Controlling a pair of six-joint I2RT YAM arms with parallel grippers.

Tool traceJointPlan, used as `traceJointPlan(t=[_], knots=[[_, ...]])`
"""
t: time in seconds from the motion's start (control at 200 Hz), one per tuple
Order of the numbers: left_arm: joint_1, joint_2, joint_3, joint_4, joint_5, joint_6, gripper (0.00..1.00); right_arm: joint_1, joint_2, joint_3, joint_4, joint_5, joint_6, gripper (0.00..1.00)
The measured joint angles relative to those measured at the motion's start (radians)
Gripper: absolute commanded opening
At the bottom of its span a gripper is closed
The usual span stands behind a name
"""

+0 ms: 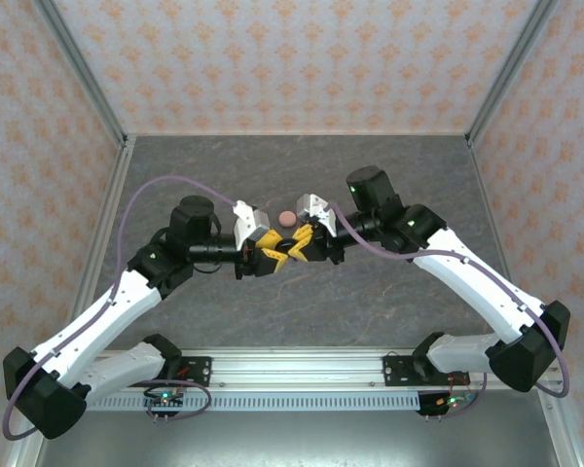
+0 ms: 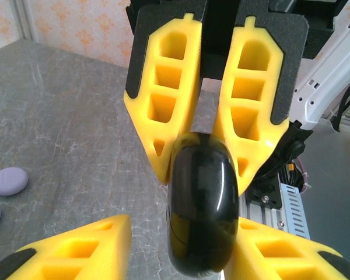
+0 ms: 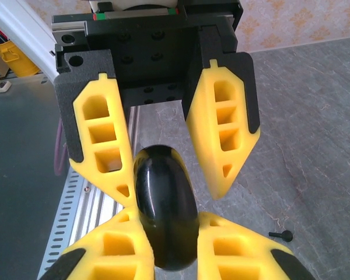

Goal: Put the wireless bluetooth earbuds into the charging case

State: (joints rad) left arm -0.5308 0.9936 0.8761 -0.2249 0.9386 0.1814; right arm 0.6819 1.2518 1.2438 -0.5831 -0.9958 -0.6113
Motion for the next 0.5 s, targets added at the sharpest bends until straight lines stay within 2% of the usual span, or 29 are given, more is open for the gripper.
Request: traceJointPlan(t=[0.12, 0.32, 0.5], knots=[[-0.003, 0.006, 0.0, 0.005, 0.002, 0.0, 0.39, 0.0, 0.0, 0.0, 0.0, 0.001, 0.008, 0.13], [-0.016, 0.013, 0.0, 0.009, 0.011, -0.006, 0.23, 0.0, 0.003, 0.0, 0.006, 0.0, 0.019, 0.13], [-0.016, 0.013, 0.0, 0.01, 0.007, -0.012, 0.12, -0.002, 0.004, 0.0, 0.006, 0.002, 0.031, 0.28]])
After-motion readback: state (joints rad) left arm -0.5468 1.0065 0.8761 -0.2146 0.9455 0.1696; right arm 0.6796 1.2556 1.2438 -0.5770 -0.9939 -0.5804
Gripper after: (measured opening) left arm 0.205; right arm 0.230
